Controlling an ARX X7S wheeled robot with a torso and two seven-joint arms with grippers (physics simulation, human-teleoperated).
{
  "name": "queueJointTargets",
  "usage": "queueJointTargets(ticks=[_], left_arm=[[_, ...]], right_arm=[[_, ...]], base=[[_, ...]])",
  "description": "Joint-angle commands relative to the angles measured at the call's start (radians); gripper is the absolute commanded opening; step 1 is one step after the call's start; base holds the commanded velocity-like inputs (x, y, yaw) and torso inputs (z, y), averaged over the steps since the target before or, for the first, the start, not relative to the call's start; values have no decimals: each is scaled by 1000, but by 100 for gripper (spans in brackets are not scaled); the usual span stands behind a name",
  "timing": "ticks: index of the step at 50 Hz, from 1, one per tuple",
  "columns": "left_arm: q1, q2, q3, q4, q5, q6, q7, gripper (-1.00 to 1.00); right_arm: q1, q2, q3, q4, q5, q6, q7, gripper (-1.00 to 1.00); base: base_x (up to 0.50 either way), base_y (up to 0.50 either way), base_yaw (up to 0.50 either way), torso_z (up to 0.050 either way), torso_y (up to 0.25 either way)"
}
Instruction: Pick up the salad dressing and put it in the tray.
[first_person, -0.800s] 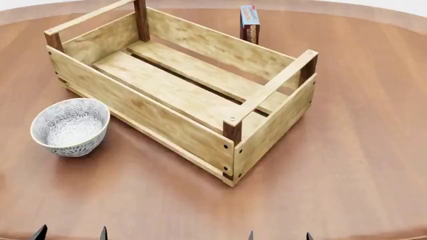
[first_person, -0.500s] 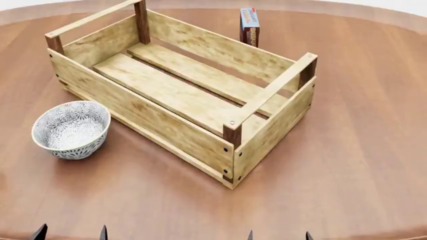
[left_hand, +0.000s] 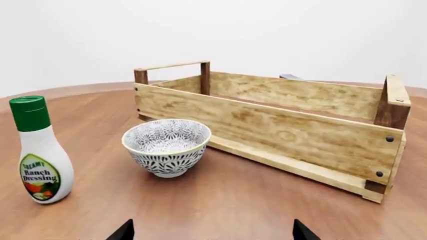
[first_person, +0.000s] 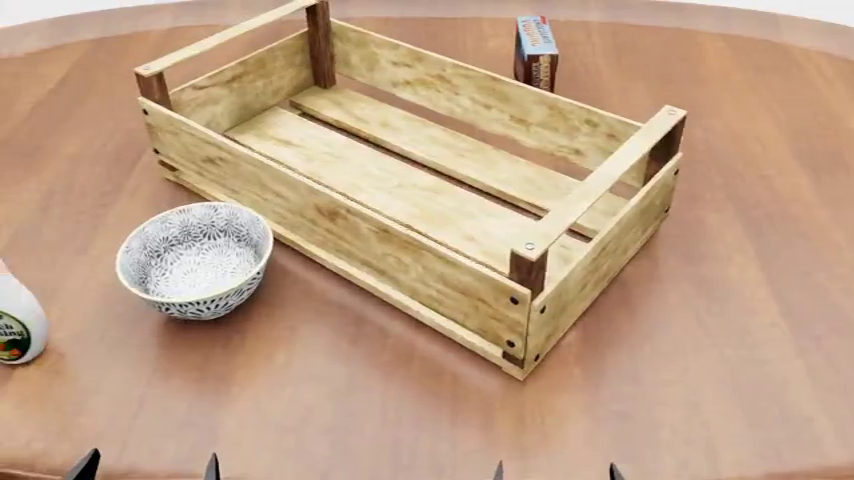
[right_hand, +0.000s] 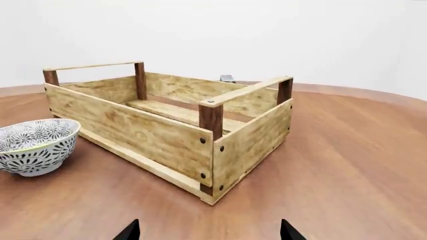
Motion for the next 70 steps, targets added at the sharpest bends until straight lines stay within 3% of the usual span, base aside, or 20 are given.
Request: queueJointTargets(ticks=[1, 26, 41, 56, 70], left_arm=[[0, -16, 17, -2, -13, 1, -15, 100], [-4, -41, 48, -7, -38, 4, -44, 100], [-16, -54, 61, 6, -39, -11, -68, 100], [-74, -112, -2, 455, -189, -359, -110, 100], [-86, -136, -6, 488, -218, -360, -120, 100]], right_arm=[[-2, 14, -22, -4, 8, -4, 14, 100], [6, 39, -55, 7, 31, -6, 44, 100], [6, 54, -77, -23, 3, 11, 83, 100], [55, 112, 37, -460, 145, 353, 152, 100], [82, 141, 52, -551, 165, 416, 195, 100]], base=[[0, 500, 0, 0, 0], [0, 500, 0, 0, 0], [117, 13, 0, 0, 0], [500, 0, 0, 0, 0], [500, 0, 0, 0, 0]])
